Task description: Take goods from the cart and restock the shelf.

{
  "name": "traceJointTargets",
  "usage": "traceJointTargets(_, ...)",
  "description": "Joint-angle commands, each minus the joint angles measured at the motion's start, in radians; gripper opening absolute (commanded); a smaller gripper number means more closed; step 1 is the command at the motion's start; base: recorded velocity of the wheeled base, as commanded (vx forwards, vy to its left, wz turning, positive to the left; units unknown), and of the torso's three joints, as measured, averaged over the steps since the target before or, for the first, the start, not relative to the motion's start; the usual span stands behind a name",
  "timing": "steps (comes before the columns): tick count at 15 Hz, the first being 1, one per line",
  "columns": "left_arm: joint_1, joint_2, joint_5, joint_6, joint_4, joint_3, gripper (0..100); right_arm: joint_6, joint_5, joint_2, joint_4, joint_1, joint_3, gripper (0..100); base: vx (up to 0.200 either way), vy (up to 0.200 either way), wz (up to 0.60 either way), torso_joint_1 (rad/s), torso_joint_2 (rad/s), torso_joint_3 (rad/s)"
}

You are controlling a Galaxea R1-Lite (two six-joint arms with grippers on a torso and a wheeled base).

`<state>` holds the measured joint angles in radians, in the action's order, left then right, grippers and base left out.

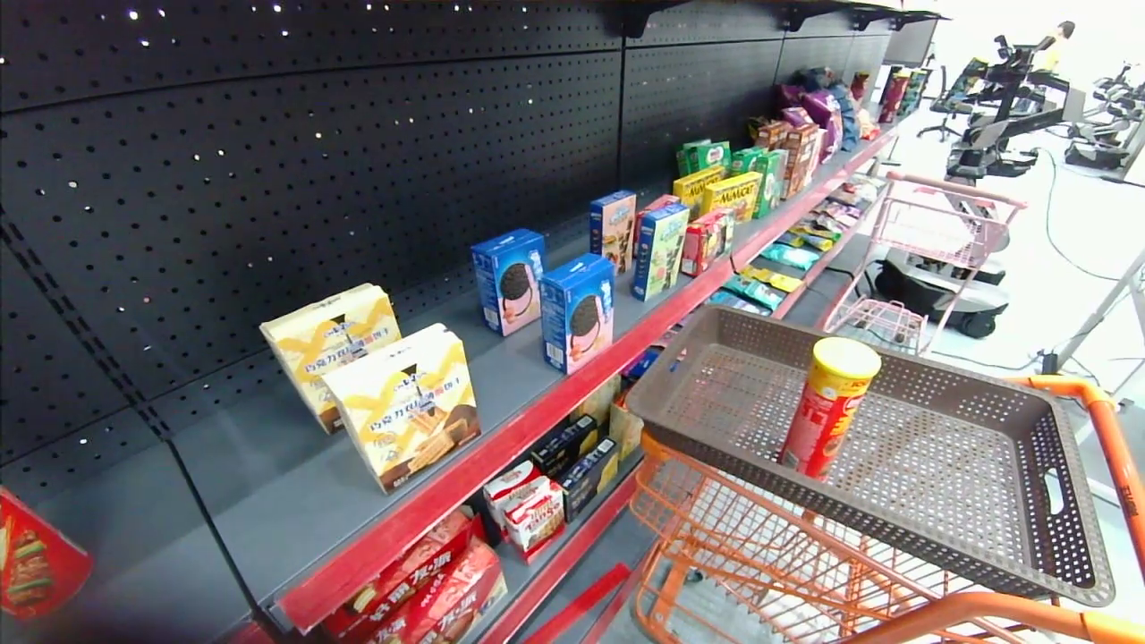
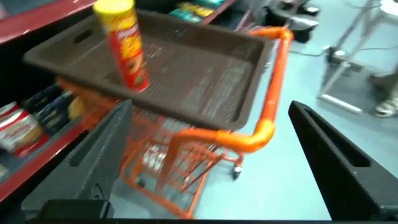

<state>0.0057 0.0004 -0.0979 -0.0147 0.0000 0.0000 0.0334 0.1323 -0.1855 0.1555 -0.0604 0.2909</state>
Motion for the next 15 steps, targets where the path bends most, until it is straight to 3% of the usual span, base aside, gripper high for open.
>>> traceJointTargets(1, 0.0, 0.001, 0.0, 0.001, 0.0, 0.0, 100, 0.026, 0.095, -0.385, -0.291, -0.104, 0.028, 100, 0.0, 0.0, 0.0, 0.0, 0.0, 0.0)
traceJointTargets(3, 0.0, 0.001, 0.0, -0.001, 0.0, 0.0, 100, 0.043, 0.092, -0.41, -0.318, -0.096, 0.008, 100, 0.0, 0.0, 0.0, 0.0, 0.0, 0.0)
traceJointTargets(8, 0.0, 0.001, 0.0, -0.001, 0.0, 0.0, 100, 0.039, 0.081, -0.569, -0.329, -0.171, -0.002, 100, 0.0, 0.0, 0.0, 0.0, 0.0, 0.0)
traceJointTargets(15, 0.0, 0.001, 0.0, -0.001, 0.0, 0.0, 100, 0.026, 0.081, -0.982, -0.645, -0.134, 0.014, 100, 0.0, 0.0, 0.0, 0.0, 0.0, 0.0)
